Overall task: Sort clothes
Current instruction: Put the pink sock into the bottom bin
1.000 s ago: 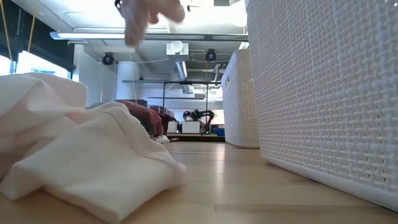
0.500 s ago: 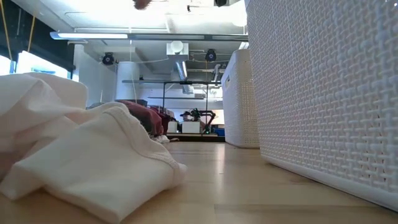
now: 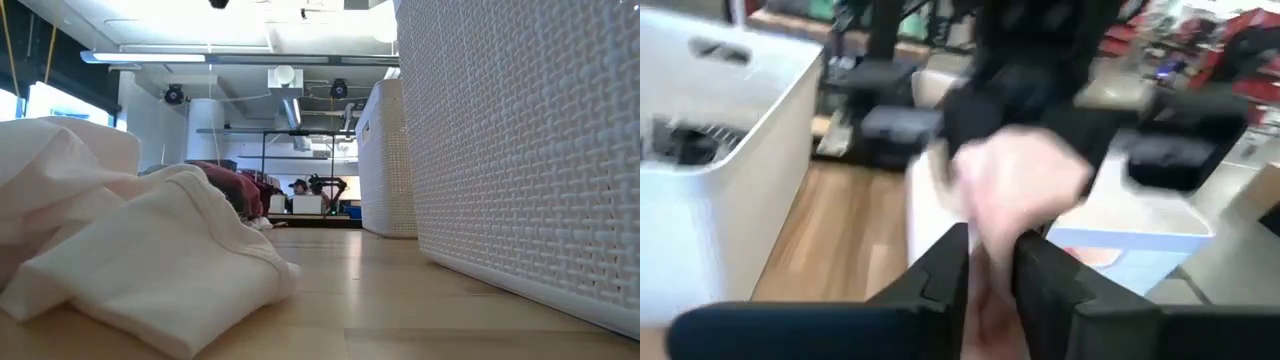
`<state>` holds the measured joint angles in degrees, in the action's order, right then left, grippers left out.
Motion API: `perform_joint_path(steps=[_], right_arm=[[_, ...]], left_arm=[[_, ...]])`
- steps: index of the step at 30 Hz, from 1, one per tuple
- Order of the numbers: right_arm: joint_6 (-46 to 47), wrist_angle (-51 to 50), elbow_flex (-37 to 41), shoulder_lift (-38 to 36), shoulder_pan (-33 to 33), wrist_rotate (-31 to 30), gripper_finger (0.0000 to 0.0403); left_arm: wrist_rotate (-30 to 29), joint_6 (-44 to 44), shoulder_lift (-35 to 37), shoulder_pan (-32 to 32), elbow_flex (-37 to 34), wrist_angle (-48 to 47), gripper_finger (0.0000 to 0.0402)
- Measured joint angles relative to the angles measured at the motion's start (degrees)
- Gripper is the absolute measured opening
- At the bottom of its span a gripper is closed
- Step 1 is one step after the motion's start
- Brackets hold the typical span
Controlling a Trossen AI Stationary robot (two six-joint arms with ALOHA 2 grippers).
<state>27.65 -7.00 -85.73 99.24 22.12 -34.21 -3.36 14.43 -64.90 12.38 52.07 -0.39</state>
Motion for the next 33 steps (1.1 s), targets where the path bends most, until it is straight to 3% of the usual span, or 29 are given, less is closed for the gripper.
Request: perform_joint_path(steps=[7,12,15,24,33], right_arm=[[3.8,-11.4,0.0,-9.6,7.2,-11.2,0.0007],[3.7,-14.3,0.0,-16.0,13.5,-12.6,0.0004],[9.2,-19.1,-0.2,-18.8,16.3,-7.9,0.0004],[48.8,-47.7,0.0,-16.1,19.6,13.9,0.0005],[55.4,-53.1,0.0,-4.7,20.0,22.4,0.0055]], left_arm=[[-0.8,5.1,0.0,-1.2,-0.2,-14.9,0.0102],[-0.8,6.5,-0.3,-1.2,-0.1,-19.4,0.0103],[-0.8,6.5,-0.2,-1.2,-0.1,-19.4,0.0103],[-1.7,5.0,-0.2,-1.2,-0.1,-19.9,0.0103],[-1.8,5.9,-0.2,-1.2,-0.1,-24.1,0.0104]])
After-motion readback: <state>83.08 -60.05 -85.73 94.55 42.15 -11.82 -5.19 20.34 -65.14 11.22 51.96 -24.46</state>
